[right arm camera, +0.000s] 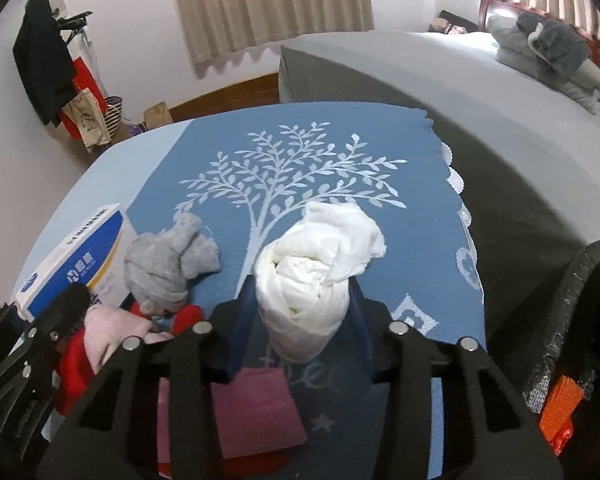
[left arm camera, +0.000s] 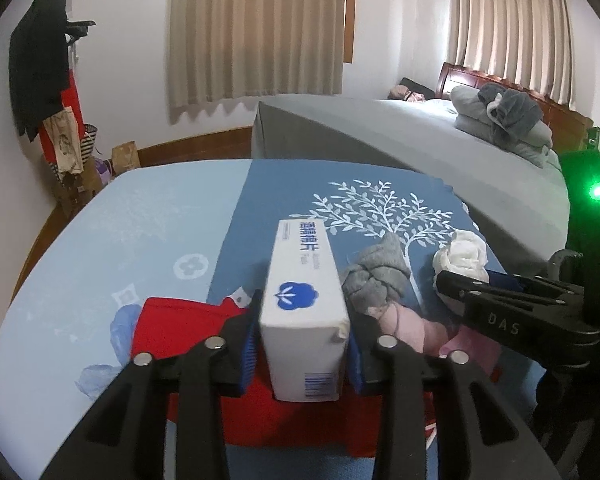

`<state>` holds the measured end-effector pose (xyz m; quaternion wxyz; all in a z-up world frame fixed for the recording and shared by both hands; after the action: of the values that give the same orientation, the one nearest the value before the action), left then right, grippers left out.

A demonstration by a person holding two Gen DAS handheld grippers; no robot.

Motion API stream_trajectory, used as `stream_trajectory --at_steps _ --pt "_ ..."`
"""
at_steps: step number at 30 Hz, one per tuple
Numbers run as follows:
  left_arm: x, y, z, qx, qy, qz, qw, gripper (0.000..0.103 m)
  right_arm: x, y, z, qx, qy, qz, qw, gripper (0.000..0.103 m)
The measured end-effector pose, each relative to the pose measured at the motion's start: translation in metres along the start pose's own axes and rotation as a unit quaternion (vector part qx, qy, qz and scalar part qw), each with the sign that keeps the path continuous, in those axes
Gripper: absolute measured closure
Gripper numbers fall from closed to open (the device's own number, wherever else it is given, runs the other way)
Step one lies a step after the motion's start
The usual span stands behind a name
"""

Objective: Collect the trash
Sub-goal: 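Grasp the white crumpled tissue with the right tool, then carry box and tissue over the bin and open both tools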

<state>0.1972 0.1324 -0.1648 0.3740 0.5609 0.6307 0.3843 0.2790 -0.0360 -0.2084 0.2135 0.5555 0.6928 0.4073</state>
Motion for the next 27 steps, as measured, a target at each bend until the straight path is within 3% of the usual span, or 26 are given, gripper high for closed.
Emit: stream_trajectory --at_steps 12,27 --pt "-0.017 0.023 -0.029 -0.051 -0.010 0.016 0.9985 0.073 -0.006 0.017 -0.050 -0.050 0.009 0.009 0.999 0.065" --pt "-0.045 0.040 -0.062 -0.077 -0.041 0.017 0.9960 0.073 -0.036 0.020 -0.126 -0.096 -0.001 0.021 0.995 0.065"
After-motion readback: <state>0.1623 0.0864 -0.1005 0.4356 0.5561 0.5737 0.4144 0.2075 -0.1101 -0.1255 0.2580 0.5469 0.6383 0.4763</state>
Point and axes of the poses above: each gripper's, at about its wrist camera, not at the fingertips, and z roughly the way its jaws point, x to its left, y to its top, the point moved 4 cm from there along z, roughly the way its jaws point, and after that the axes turned 13 degrees about -x, right-handed, at the moved point
